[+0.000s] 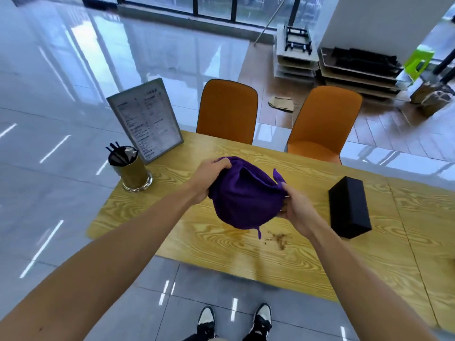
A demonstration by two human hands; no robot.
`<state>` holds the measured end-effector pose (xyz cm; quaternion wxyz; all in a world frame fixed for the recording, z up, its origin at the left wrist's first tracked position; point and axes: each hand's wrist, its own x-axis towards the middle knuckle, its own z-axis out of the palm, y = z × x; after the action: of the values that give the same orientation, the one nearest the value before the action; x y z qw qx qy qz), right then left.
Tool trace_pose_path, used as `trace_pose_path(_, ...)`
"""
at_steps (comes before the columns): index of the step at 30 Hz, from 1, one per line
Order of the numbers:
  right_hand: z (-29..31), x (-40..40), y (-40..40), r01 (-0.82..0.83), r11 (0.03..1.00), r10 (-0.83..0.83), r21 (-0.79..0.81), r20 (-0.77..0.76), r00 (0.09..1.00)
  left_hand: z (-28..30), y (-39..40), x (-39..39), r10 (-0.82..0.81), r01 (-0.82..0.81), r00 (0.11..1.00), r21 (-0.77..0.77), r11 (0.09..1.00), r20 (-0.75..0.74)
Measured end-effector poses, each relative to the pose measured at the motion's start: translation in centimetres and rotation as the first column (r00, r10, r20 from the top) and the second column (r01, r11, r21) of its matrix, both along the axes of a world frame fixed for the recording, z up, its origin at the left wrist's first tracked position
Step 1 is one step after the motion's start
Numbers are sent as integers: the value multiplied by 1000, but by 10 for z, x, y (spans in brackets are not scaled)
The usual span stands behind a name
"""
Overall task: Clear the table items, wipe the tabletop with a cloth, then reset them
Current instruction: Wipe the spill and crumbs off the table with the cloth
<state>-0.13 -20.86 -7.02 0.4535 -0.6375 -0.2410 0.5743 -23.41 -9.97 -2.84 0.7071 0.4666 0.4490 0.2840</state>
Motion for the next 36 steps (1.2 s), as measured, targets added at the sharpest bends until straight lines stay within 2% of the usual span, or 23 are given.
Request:
trace_pose_path(3, 2, -26, 19, 8, 1000, -9, -14, -34, 999, -9, 8, -30, 53, -59, 988, -40, 997, -143)
trace_pose_path(6, 3, -51, 36, 9, 1000, -9, -13, -13, 1000, -27, 10, -57, 9, -22, 981, -66, 998, -195)
trace_pose_path(9, -4, -65, 44, 35, 999, -35, -35, -8, 999, -44, 10, -78, -60, 42, 923, -57, 997, -380)
trace_pose_path(12, -14, -70, 51, 36, 991, -35, -127, 8, 999, -58, 13, -91, -70, 72, 876, -14, 997, -478)
trace_pose_path(14, -20, -71, 58, -28, 976, 38, -215, 43, 998, -64, 14, -95, -53, 93, 879, 60, 994, -474)
trace_pose_path(16, -23, -71, 64, -123, 952, 141, -280, 47, 989, -65, 12, -95, 7, 32, 891, 79, 996, -454)
trace_pose_path(19, -20, -67, 66, -266, 915, 308, -303, 98, 946, -57, 6, -94, 76, -18, 893, 134, 991, -444)
trace_pose_path(21, -18, -60, 66, -337, 891, 374, -304, 70, 925, -53, 2, -94, 37, 43, 892, 166, 985, -451)
trace_pose_path(23, -15, -52, 62, -468, 823, 515, -321, 75, 854, -53, -2, -94, -96, 221, 828, 165, 961, -552)
trace_pose_path(25, -17, -47, 56, -628, 684, 721, -371, 215, 659, -55, -5, -90, -210, 438, 682, 162, 884, -701)
trace_pose_path(26, -20, -45, 53, -665, 629, 777, -403, 302, 552, -57, -7, -87, -222, 496, 625, 162, 853, -748)
trace_pose_path(28, -27, -45, 47, -668, 592, 796, -452, 456, 397, -61, -11, -81, -221, 504, 614, 161, 849, -758)
trace_pose_path(31, -37, -42, 36, -612, 616, 739, -496, 633, 232, -76, -18, -75, -233, 461, 681, 160, 873, -694)
trace_pose_path(33, -45, -41, 25, -585, 665, 663, -465, 728, 176, -84, -21, -73, -253, 443, 734, 162, 882, -631)
trace_pose_path(34, -48, -40, 20, -585, 692, 629, -423, 751, 200, -88, -22, -72, -264, 436, 749, 153, 887, -608)
trace_pose_path(36, -56, -37, 12, -593, 734, 604, -331, 718, 346, -96, -22, -71, -283, 434, 746, 118, 893, -603)
